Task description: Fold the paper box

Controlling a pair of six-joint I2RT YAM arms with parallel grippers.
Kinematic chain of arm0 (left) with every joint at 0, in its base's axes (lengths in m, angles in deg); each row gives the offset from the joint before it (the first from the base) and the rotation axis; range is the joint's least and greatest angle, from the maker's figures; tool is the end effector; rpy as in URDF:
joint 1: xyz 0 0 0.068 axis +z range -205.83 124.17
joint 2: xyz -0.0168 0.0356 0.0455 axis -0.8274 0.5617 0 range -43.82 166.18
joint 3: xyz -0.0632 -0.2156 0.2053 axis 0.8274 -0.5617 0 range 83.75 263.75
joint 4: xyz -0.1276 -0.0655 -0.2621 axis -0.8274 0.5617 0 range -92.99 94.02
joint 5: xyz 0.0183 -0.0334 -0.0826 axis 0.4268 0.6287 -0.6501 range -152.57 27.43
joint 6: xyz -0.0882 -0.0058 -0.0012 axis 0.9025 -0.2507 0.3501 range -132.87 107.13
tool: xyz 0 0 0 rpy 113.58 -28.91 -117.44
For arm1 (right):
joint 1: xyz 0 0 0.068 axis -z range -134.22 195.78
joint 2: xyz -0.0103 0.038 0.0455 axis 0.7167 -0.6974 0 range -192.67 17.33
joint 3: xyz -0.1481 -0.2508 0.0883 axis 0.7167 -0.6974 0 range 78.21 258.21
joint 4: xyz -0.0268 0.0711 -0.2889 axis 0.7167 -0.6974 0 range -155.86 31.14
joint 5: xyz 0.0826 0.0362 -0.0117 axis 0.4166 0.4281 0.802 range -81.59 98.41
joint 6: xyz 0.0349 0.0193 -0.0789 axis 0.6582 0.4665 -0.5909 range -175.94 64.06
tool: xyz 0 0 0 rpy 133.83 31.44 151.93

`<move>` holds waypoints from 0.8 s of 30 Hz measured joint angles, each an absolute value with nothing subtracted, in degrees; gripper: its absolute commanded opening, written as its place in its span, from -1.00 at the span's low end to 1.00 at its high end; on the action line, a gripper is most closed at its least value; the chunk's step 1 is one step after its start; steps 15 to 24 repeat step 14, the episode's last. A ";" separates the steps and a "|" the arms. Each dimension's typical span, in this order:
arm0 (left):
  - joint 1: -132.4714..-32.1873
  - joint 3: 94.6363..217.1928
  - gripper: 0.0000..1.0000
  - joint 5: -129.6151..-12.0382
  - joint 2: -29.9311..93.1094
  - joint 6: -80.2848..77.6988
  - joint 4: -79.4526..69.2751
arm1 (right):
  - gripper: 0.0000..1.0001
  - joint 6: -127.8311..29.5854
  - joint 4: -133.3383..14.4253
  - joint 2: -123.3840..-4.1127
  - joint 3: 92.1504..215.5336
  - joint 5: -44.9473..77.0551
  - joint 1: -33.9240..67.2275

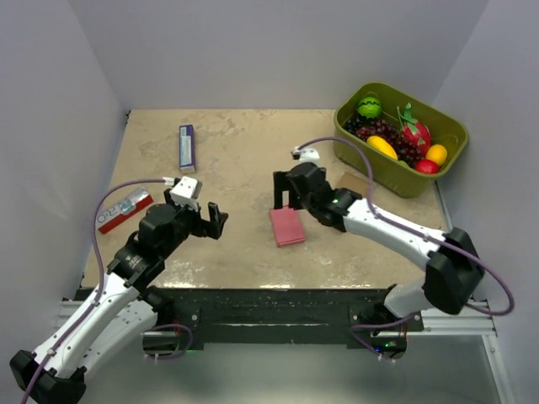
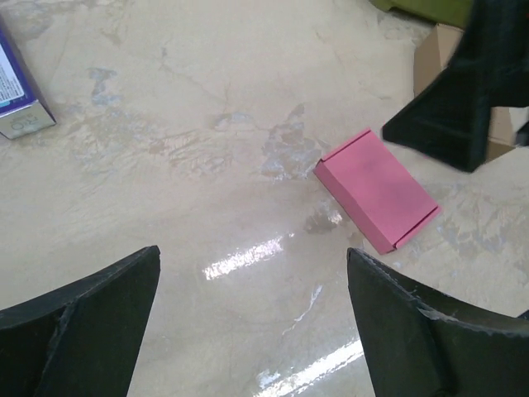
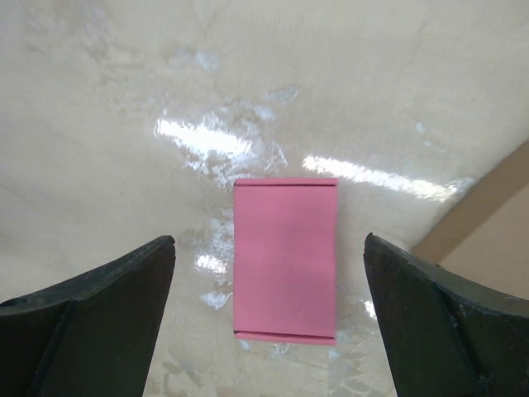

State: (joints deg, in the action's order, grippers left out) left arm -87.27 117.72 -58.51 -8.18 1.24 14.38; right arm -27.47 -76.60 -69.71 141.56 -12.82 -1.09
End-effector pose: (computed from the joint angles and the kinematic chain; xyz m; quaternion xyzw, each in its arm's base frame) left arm 0.1814 -0.1045 0.2883 0.1023 0.8075 -0.1981 0.5461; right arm 0.2941 0.2722 0.2529 -0.0685 0.8965 0.1141 0.4226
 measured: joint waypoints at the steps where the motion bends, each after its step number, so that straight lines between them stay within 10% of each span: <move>1: -87.10 117.72 0.99 -58.40 -8.44 1.37 14.25 | 0.98 -27.47 -75.94 -66.87 140.36 -12.73 -0.04; 11: -86.97 119.51 0.99 -54.69 -5.88 2.13 14.73 | 0.98 -28.74 -74.00 -38.48 125.82 -13.28 13.64; 24: -86.97 119.51 0.99 -54.62 -6.43 2.13 14.77 | 0.98 -29.22 -74.00 -34.81 124.97 -14.09 14.36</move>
